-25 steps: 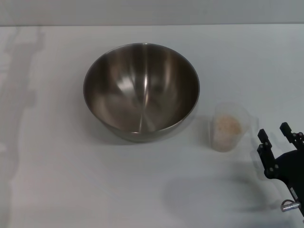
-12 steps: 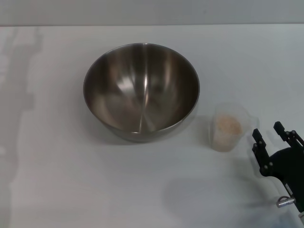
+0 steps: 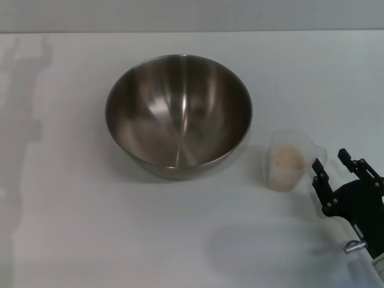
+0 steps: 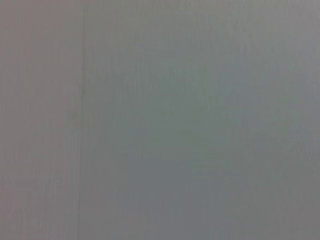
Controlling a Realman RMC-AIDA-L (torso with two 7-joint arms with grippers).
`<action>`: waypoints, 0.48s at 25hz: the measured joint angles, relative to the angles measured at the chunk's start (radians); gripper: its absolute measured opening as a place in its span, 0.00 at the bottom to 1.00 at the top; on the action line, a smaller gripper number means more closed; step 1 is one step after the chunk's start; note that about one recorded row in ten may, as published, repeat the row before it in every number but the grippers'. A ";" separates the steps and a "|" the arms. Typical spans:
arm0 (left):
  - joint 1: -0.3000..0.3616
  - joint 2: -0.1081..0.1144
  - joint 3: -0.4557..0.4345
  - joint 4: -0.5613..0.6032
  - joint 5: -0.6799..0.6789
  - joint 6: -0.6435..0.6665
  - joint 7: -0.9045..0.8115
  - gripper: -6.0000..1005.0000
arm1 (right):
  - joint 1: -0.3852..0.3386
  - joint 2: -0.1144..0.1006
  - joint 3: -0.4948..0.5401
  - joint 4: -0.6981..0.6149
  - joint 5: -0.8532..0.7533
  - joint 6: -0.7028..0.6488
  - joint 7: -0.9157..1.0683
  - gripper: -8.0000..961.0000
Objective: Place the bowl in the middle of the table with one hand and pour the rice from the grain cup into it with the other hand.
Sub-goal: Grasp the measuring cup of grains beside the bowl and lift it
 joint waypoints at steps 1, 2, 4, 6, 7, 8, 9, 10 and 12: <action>0.000 -0.001 -0.001 0.004 0.000 0.000 0.000 0.61 | 0.002 0.000 0.000 -0.001 0.000 0.001 0.000 0.50; 0.000 -0.001 -0.001 0.004 0.000 0.000 0.000 0.61 | 0.005 0.000 0.001 -0.002 0.000 0.002 0.001 0.50; -0.002 -0.002 -0.008 0.013 0.000 0.002 0.000 0.61 | 0.007 0.000 0.006 -0.003 0.001 0.003 0.002 0.50; -0.003 -0.002 -0.010 0.014 0.000 0.003 0.000 0.61 | 0.012 0.000 0.013 -0.004 0.006 0.005 0.002 0.50; -0.004 -0.002 -0.011 0.016 0.000 0.004 0.000 0.61 | 0.020 0.000 0.017 -0.009 0.013 0.010 0.002 0.50; -0.004 -0.002 -0.011 0.016 0.000 0.004 0.000 0.62 | 0.020 0.000 0.017 -0.009 0.013 0.010 0.002 0.50; -0.004 -0.002 -0.011 0.016 0.000 0.005 0.000 0.62 | 0.023 0.000 0.017 -0.010 0.014 0.012 0.002 0.50; -0.004 -0.002 -0.011 0.016 0.000 0.006 0.000 0.62 | 0.027 0.000 0.017 -0.012 0.014 0.012 0.002 0.50; -0.003 -0.002 -0.011 0.017 0.000 0.008 0.000 0.62 | 0.031 0.001 0.020 -0.013 0.014 0.012 0.003 0.50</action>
